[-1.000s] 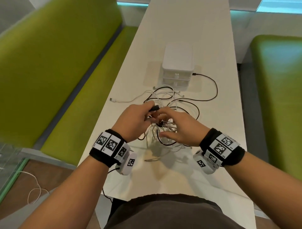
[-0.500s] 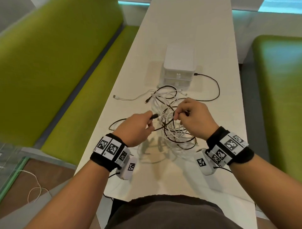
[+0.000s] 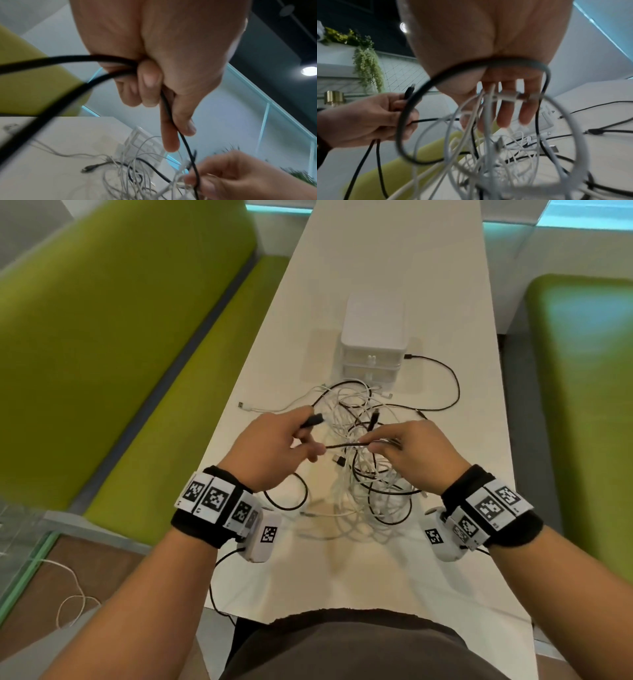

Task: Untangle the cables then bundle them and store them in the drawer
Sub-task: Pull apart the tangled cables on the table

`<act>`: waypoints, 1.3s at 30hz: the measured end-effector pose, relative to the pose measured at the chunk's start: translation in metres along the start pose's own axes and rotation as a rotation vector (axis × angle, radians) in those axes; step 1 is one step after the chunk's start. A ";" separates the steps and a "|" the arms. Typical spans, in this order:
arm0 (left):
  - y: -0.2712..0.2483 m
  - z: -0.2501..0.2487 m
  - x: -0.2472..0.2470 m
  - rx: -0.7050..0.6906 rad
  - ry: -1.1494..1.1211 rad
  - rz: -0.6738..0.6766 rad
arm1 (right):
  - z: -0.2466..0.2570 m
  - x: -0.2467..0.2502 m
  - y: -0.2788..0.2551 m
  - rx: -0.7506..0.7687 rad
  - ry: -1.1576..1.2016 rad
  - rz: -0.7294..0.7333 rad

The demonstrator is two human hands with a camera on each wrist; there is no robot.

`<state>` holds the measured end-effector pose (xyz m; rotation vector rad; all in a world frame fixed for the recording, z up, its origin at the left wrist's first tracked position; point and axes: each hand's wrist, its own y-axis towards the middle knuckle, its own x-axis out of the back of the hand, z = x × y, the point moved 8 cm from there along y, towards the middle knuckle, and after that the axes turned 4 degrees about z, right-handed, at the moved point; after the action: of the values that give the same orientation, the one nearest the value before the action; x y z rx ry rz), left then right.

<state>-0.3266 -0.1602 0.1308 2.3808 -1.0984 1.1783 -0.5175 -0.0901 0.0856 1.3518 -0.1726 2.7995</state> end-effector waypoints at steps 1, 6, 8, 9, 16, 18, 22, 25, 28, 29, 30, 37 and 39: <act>0.000 0.005 0.005 0.006 -0.015 -0.033 | 0.001 0.001 0.001 0.041 0.012 -0.002; -0.008 0.031 0.022 0.067 -0.110 -0.203 | -0.003 0.023 -0.004 0.027 0.218 -0.131; -0.011 0.045 0.022 0.120 -0.109 -0.224 | -0.011 0.024 -0.008 -0.052 0.236 -0.153; -0.012 0.052 0.018 0.151 -0.095 -0.206 | -0.015 0.022 -0.009 -0.092 0.195 -0.144; -0.008 0.051 -0.005 0.167 -0.065 -0.094 | -0.002 0.002 -0.007 -0.037 -0.147 -0.040; -0.007 0.040 -0.007 0.126 -0.046 -0.072 | 0.007 0.009 -0.007 0.016 -0.364 -0.167; -0.008 0.018 0.004 -0.003 -0.151 -0.128 | 0.043 0.009 -0.012 0.304 -0.105 -0.093; -0.008 0.013 0.021 -0.079 -0.153 -0.227 | 0.042 -0.027 -0.015 0.163 -0.034 0.216; -0.014 0.005 0.032 -0.193 0.137 -0.340 | 0.028 -0.026 -0.010 0.072 -0.228 0.127; -0.019 0.001 0.035 -0.260 0.223 -0.397 | 0.024 -0.021 -0.008 0.051 -0.290 0.085; -0.024 -0.002 0.036 -0.319 0.296 -0.440 | 0.025 -0.015 -0.006 0.054 -0.357 0.042; -0.011 0.039 -0.001 0.050 0.565 -0.226 | 0.020 -0.028 0.000 0.017 -0.354 0.059; -0.012 0.030 -0.015 0.062 0.501 -0.216 | 0.020 -0.037 0.000 0.021 -0.422 0.105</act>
<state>-0.3068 -0.1604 0.1014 2.0093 -0.6342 1.6181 -0.4786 -0.0917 0.0691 1.9766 -0.2283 2.5573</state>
